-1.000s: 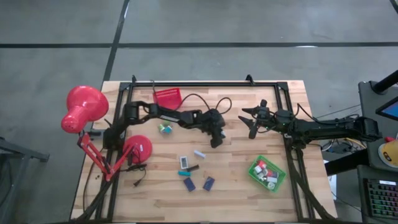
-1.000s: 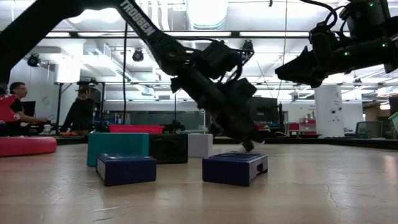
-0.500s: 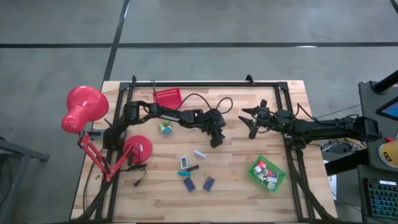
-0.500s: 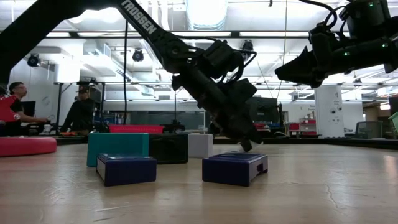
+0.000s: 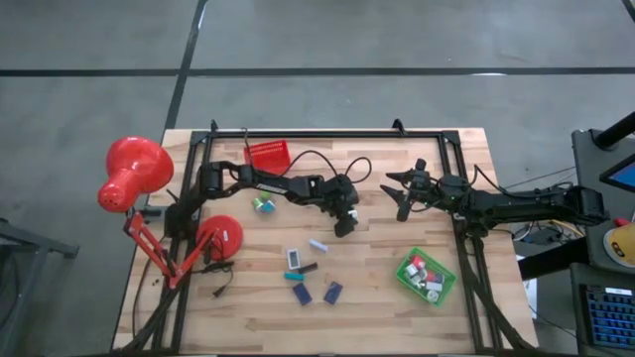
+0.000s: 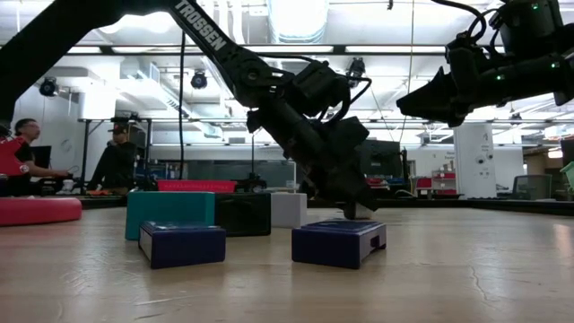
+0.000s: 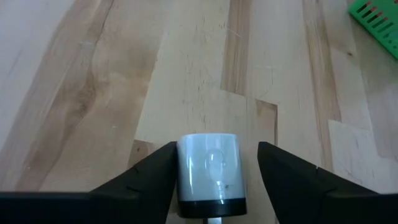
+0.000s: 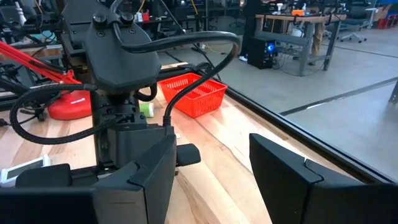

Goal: Pick & Place Office items
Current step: Put the white black charger adapter into the green bin

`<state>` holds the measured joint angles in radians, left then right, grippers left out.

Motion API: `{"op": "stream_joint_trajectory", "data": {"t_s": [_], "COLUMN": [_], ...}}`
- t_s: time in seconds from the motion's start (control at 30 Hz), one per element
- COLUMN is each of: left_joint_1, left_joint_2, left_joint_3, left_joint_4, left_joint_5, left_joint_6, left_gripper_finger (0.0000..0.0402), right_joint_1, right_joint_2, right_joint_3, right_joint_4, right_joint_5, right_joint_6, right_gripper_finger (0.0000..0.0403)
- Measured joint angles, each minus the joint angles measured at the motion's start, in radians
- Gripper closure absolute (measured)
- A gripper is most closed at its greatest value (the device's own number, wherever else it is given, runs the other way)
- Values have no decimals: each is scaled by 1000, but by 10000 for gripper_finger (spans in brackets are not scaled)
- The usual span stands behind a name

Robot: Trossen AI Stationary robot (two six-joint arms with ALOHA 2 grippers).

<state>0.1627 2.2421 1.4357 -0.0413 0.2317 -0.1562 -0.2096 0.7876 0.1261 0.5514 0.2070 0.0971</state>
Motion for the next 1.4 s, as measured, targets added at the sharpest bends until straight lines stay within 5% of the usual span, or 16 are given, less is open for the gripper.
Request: {"op": "stream_joint_trajectory", "data": {"t_s": [0.67, 1.17, 1.4], "left_joint_1": [7, 71, 92], "left_joint_2": [-60, -91, -198], "left_joint_3": [-3, -7, -191], "left_joint_4": [37, 57, 252], "left_joint_5": [-48, 76, 129], "left_joint_6": [94, 241, 279], "left_gripper_finger": [170, 170, 170], "right_joint_1": [0, 0, 0], "right_joint_2": [0, 0, 0], "right_joint_3": [0, 0, 0], "right_joint_4": [2, 3, 2], "right_joint_5": [0, 0, 0], "right_joint_6": [0, 0, 0], "right_gripper_finger": [204, 204, 204]}}
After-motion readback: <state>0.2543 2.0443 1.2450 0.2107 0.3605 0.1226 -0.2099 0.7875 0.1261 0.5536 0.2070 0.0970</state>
